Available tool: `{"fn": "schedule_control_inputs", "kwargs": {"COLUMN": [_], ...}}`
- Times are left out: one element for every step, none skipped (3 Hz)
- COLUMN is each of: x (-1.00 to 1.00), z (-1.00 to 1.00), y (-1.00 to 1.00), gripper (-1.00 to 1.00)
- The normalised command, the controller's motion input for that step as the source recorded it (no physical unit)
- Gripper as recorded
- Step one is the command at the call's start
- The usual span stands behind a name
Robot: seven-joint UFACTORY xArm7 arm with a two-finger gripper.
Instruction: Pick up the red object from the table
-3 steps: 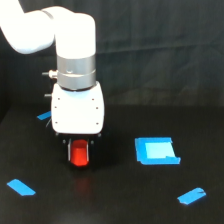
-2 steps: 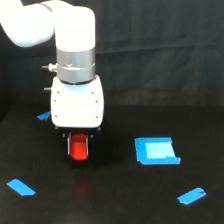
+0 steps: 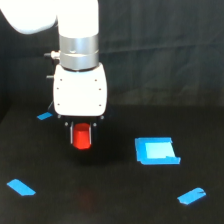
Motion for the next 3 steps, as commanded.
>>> {"fn": "schedule_control_inputs", "kwargs": {"x": [0.09, 0.09, 0.07], "z": [0.91, 0.89, 0.76], "y": [0.09, 0.02, 0.1], "gripper": [-0.99, -0.91, -1.0]}}
